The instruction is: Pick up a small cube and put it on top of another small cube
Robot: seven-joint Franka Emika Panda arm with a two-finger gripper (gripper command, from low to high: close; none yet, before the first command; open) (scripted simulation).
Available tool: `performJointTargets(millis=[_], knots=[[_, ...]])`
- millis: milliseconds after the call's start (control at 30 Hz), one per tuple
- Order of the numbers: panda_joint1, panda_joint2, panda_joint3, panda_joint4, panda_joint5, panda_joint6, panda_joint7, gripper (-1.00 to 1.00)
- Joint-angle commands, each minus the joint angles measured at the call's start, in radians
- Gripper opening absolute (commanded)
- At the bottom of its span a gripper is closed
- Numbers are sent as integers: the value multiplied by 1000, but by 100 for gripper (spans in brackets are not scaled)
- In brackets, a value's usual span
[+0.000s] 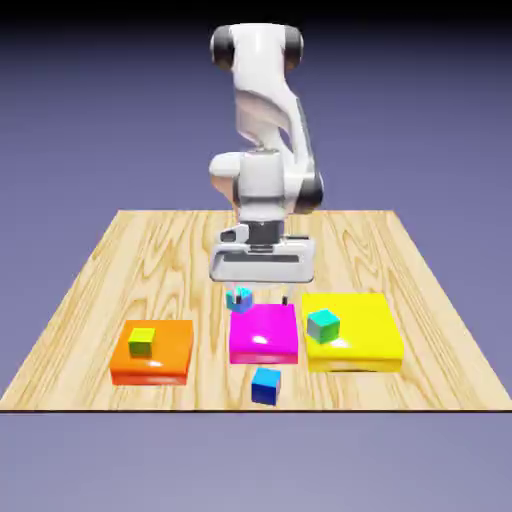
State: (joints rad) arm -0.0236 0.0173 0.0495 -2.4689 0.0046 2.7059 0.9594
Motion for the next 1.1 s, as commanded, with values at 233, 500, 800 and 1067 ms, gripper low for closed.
performJointTargets(millis=[233, 500, 800, 1067], knots=[[-18, 290, 24, 168, 2, -163, 108, 0], [-10, 485, 17, 200, -12, -30, 128, -100], [1, 276, 35, 161, -5, -192, -31, -100], [50, 172, 55, 104, -22, -219, -378, -100]])
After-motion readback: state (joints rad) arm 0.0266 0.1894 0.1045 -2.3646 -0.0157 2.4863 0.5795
